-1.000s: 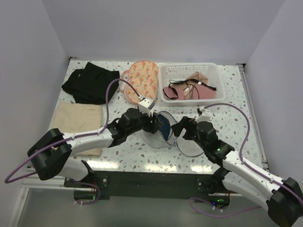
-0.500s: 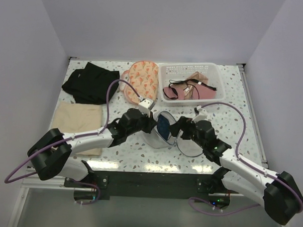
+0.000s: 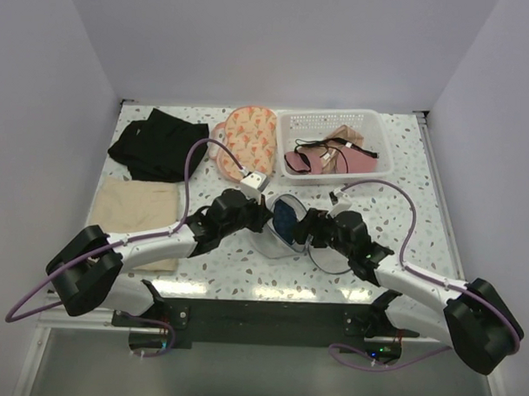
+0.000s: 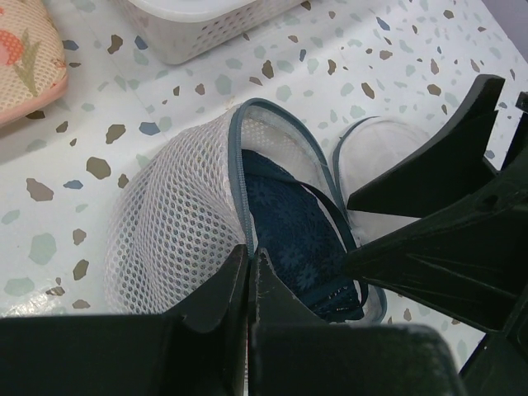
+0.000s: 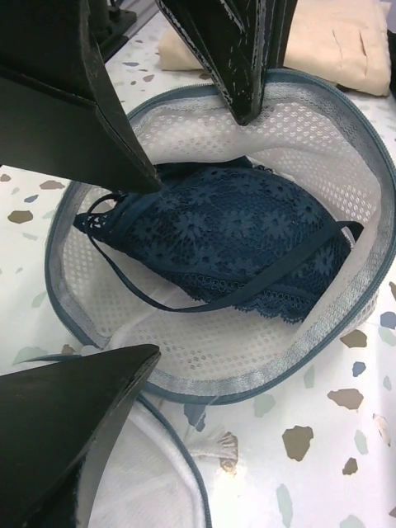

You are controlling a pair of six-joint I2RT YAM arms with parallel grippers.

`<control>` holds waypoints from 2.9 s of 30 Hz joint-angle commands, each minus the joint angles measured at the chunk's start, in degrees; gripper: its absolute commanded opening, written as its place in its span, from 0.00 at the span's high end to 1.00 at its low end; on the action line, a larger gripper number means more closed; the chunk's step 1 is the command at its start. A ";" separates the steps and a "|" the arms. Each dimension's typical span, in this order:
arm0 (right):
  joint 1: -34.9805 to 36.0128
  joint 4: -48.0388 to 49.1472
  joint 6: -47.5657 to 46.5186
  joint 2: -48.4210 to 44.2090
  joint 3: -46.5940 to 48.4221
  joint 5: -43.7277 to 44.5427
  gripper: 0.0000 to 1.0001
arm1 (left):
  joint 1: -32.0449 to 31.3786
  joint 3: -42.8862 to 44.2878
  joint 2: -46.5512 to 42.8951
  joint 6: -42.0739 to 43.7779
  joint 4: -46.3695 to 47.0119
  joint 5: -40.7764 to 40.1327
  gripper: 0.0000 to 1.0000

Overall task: Unzip the laundry bag and remove the bra
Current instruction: Pick up the bra from the laundry bag.

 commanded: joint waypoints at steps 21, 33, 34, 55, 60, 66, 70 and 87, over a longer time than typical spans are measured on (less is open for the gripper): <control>-0.10 20.38 1.15 15.65 4.28 -8.83 0.48 | -0.18 -1.17 -2.36 -1.13 1.31 -0.95 1.00; -0.01 13.80 -0.52 11.01 6.57 -10.94 1.00 | -0.18 -1.52 -3.24 -0.95 -0.97 -5.77 1.00; -0.01 13.10 -0.70 10.21 6.48 -10.85 1.00 | -0.18 -1.44 -3.42 -0.87 -1.85 -6.48 1.00; -0.10 7.45 -2.81 -7.82 5.60 -27.00 1.00 | -0.18 -1.35 1.41 -1.30 -4.05 -13.26 1.00; -0.01 10.62 -1.40 -8.78 5.43 -31.42 1.00 | -0.18 -1.26 3.08 -1.48 -3.70 -13.34 1.00; -0.10 12.20 -0.70 -10.72 5.69 -33.08 1.00 | -0.18 -1.52 4.49 -1.83 -3.61 -13.78 1.00; -0.01 10.38 -1.22 -12.91 6.39 -31.78 1.00 | -0.18 -1.79 5.37 -2.10 -3.52 -14.13 1.00; -0.10 -4.58 -6.67 -27.24 6.13 -11.65 1.00 | 1.49 -5.73 -0.85 -10.88 -14.68 -27.05 1.00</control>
